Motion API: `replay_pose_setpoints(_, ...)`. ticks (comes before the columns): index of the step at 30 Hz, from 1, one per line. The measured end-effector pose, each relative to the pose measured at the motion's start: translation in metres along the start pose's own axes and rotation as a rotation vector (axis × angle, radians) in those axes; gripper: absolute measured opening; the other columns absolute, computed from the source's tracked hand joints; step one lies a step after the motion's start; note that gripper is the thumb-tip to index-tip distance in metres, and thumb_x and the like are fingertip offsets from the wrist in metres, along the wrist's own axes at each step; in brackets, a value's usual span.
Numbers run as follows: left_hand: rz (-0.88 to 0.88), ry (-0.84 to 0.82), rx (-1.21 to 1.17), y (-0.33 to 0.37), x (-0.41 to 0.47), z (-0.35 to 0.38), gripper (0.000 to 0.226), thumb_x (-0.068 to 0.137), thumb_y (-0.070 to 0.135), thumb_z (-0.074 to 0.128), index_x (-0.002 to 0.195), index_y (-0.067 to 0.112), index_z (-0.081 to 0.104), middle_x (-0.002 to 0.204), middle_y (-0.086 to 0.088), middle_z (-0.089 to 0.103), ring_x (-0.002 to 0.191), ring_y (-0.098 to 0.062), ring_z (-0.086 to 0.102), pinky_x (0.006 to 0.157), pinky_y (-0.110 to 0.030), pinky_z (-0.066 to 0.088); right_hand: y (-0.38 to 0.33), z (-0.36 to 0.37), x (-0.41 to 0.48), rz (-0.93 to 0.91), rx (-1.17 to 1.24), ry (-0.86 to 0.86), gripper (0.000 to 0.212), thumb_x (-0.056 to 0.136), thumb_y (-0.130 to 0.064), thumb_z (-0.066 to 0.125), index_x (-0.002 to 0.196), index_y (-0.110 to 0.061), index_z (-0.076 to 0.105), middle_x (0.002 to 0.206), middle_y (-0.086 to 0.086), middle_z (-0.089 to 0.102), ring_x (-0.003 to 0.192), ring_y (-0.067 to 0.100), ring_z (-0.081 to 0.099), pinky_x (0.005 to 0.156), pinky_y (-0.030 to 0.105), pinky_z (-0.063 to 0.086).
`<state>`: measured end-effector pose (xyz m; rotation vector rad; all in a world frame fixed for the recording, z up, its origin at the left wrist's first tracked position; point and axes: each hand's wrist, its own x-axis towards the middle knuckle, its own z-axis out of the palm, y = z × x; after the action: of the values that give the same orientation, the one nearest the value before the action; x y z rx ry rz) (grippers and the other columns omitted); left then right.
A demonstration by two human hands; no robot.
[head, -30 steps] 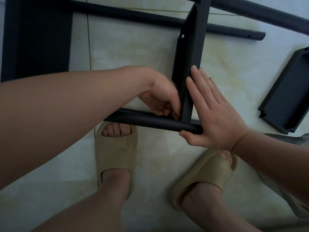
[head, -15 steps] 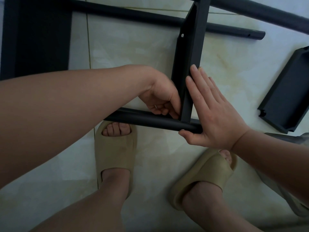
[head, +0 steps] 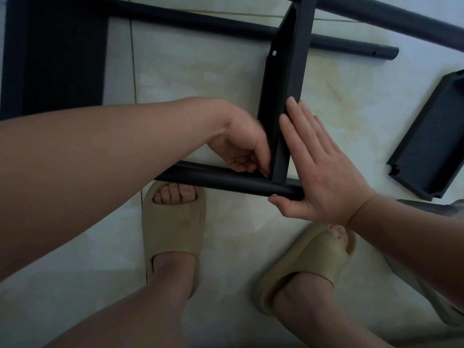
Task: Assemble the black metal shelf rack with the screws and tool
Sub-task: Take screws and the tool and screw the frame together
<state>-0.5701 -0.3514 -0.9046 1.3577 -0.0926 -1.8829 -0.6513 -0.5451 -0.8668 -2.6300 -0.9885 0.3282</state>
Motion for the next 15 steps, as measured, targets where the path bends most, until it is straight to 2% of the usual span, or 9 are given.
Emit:
replay_pose_setpoints(7, -0.070, 0.029, 0.058, 0.0009, -0.0020, 0.0000, 0.006, 0.090, 0.020, 0.065, 0.092, 0.019, 0.071, 0.083, 0.005, 0.068, 0.066, -0.009, 0.050, 0.065, -0.022, 0.040, -0.0004, -0.0006, 0.0005, -0.002, -0.002, -0.003, 0.107, 0.085, -0.061, 0.058, 0.156, 0.010, 0.019, 0.165, 0.028, 0.010, 0.155, 0.042, 0.008, 0.122, 0.060, 0.023)
replay_pose_setpoints(15, -0.011, 0.004, 0.036, 0.0042, -0.0023, 0.0016, 0.014, 0.090, 0.007, 0.064, 0.080, 0.016, 0.069, 0.072, 0.005, 0.067, 0.060, -0.006, 0.048, 0.057, -0.016, 0.041, 0.0002, -0.0005, 0.0003, 0.001, 0.000, -0.004, 0.107, 0.085, -0.060, 0.059, 0.156, 0.009, 0.020, 0.165, 0.028, 0.010, 0.155, 0.043, 0.008, 0.121, 0.061, 0.023)
